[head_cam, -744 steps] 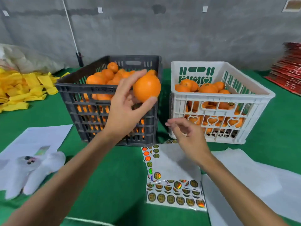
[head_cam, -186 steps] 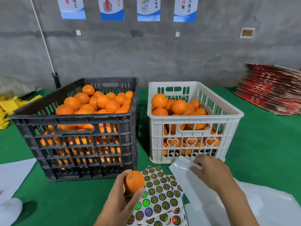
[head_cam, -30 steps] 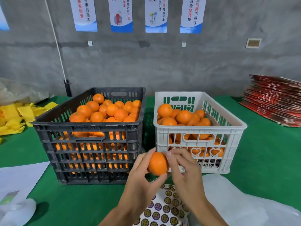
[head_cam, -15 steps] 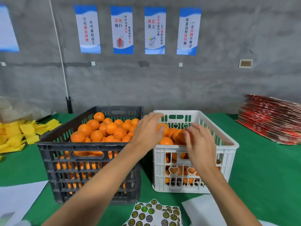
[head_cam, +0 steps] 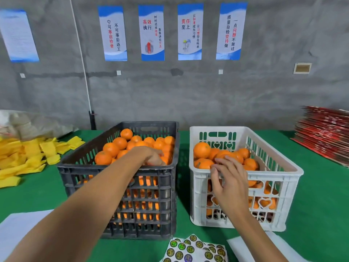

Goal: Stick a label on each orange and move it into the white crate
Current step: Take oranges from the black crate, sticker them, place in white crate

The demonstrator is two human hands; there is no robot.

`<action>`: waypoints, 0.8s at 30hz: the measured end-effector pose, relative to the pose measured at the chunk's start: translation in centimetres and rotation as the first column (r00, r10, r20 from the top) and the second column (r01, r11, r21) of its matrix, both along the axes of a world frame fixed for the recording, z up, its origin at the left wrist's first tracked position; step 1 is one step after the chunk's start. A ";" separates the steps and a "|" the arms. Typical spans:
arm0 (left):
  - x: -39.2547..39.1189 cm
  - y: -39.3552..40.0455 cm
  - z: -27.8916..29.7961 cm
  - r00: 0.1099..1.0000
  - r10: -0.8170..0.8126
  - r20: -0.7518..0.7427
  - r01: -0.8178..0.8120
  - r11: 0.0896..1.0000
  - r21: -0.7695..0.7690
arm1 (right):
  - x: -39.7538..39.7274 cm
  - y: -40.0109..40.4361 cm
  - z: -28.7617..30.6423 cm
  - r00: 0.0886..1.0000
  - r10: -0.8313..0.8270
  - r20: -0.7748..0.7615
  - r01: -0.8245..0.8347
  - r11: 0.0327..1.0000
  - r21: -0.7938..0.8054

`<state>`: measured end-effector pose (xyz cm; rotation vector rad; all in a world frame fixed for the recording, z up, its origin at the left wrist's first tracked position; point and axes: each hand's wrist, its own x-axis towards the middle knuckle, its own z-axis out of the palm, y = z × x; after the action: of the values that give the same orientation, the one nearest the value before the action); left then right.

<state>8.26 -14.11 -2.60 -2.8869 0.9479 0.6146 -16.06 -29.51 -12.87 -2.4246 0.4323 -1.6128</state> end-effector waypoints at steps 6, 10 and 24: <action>1.6 -0.9 -1.1 0.999 0.006 -0.040 -0.014 0.979 -0.206 | -0.1 -0.1 -0.6 0.998 0.047 0.032 -0.048 0.999 0.022; -0.2 0.0 0.2 0.964 0.032 0.262 0.059 0.941 -0.332 | -0.5 0.2 -0.5 0.999 0.053 -0.010 -0.053 0.998 0.032; -16.2 6.2 -7.1 0.637 0.190 0.747 0.722 0.195 -0.664 | -2.8 7.8 -0.5 0.804 0.591 0.065 -0.549 0.696 0.463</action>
<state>-7.97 -7.89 -9.74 -2.8122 2.1532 -1.7466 -18.83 -21.74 -13.39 -1.9801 0.0341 -0.9904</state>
